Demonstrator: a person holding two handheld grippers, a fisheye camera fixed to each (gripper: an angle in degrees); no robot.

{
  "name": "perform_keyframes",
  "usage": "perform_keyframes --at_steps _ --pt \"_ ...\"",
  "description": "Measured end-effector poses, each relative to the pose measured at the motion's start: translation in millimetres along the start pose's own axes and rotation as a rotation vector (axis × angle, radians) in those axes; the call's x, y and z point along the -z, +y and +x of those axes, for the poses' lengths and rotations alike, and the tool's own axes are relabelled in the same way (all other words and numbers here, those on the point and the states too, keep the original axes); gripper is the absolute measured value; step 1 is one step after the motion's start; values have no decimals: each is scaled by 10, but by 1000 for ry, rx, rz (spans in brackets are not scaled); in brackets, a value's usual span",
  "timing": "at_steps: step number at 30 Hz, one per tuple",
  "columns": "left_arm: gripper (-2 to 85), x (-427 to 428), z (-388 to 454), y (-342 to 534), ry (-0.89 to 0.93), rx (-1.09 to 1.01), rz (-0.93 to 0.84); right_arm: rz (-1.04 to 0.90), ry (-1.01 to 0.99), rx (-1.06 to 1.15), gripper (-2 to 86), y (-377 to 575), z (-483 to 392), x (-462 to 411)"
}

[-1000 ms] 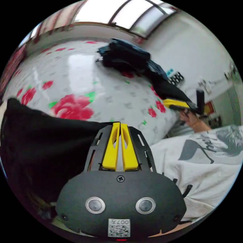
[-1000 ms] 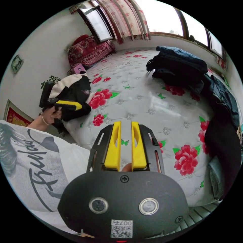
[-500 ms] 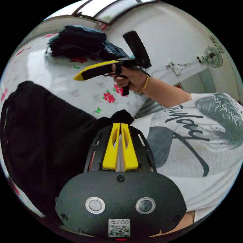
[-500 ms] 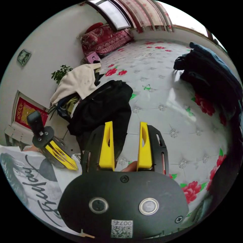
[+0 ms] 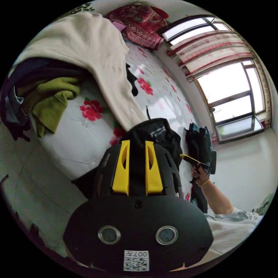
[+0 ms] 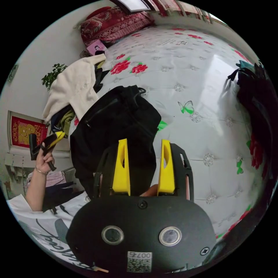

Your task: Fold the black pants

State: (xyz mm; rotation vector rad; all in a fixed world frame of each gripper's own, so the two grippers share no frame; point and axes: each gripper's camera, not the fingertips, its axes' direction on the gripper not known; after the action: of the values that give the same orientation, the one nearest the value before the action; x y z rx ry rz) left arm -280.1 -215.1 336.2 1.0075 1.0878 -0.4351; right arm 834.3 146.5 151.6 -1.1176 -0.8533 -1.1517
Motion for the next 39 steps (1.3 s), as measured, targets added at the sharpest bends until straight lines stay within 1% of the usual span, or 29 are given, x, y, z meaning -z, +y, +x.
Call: perform_keyframes --at_steps 4,6,7,9,11,13,14,16,17,18,19,20,21,22,23,24,25,26,27,28,30,32,34,36,37,39 --pt "109 -463 -254 -727 -52 94 -12 -108 -38 -9 81 -236 -6 -267" --pt "114 -733 -355 -1014 -84 142 -54 -98 -45 -2 70 -251 -20 -255" --pt "88 -925 -422 -1179 -107 178 -108 -69 -49 35 65 -227 -60 -189" --pt "56 -1068 -430 -1356 -135 169 -109 -6 -36 84 59 -131 -131 -15" --pt "38 -1216 -401 -1514 -123 110 -156 97 75 69 55 146 -206 282" --pt "24 -1223 -372 -1727 -142 36 -206 153 155 26 53 430 -223 502" --pt "23 -1165 -365 -1790 -145 21 -195 169 211 -27 52 646 -206 643" --pt "23 -668 -305 -2051 -199 -53 -20 188 306 -138 52 1035 -131 862" --pt "23 -520 -292 -2111 -228 -65 27 183 373 -232 51 1326 -44 993" --pt "30 -234 -279 -2205 -294 -76 113 178 404 -289 51 1489 14 1056" --pt "41 4 -294 -2254 -356 -65 178 164 453 -404 52 1810 140 1146" --pt "48 89 -316 -2264 -371 -57 193 116 483 -520 53 2117 280 1162" --pt "65 184 -384 -2252 -372 -31 183 83 480 -574 53 2257 347 1144" --pt "82 191 -462 -2168 -359 1 139 31 439 -667 54 2505 450 1090" --pt "91 168 -488 -2094 -355 8 115 33 395 -723 55 2691 468 1062" --pt "108 93 -518 -1892 -351 7 63 44 386 -734 55 2755 447 1061" --pt "111 1 -526 -1625 -353 6 10 78 404 -733 55 2825 368 1094" --pt "113 -44 -523 -1470 -357 4 -12 135 463 -716 56 2846 262 1172" --pt "111 -118 -501 -1126 -364 0 -41 168 492 -705 56 2845 212 1214" --pt "107 -181 -459 -763 -365 -15 -64 231 542 -684 58 2824 137 1292" --pt "101 -264 -374 -229 -339 -49 -100 286 540 -612 63 2721 97 1345" --pt "100 -344 -274 252 -277 -98 -149 286 457 -519 69 2465 159 1304" --pt "108 -506 -163 808 -240 -170 -262 272 407 -444 74 2215 212 1206" --pt "111 -620 -110 1173 -276 -224 -329 227 385 -374 78 1951 271 1024" --pt "112 -679 -93 1377 -329 -247 -350 180 383 -337 80 1776 315 873" --pt "114 -762 -85 1600 -392 -265 -354 114 377 -292 83 1544 377 635"
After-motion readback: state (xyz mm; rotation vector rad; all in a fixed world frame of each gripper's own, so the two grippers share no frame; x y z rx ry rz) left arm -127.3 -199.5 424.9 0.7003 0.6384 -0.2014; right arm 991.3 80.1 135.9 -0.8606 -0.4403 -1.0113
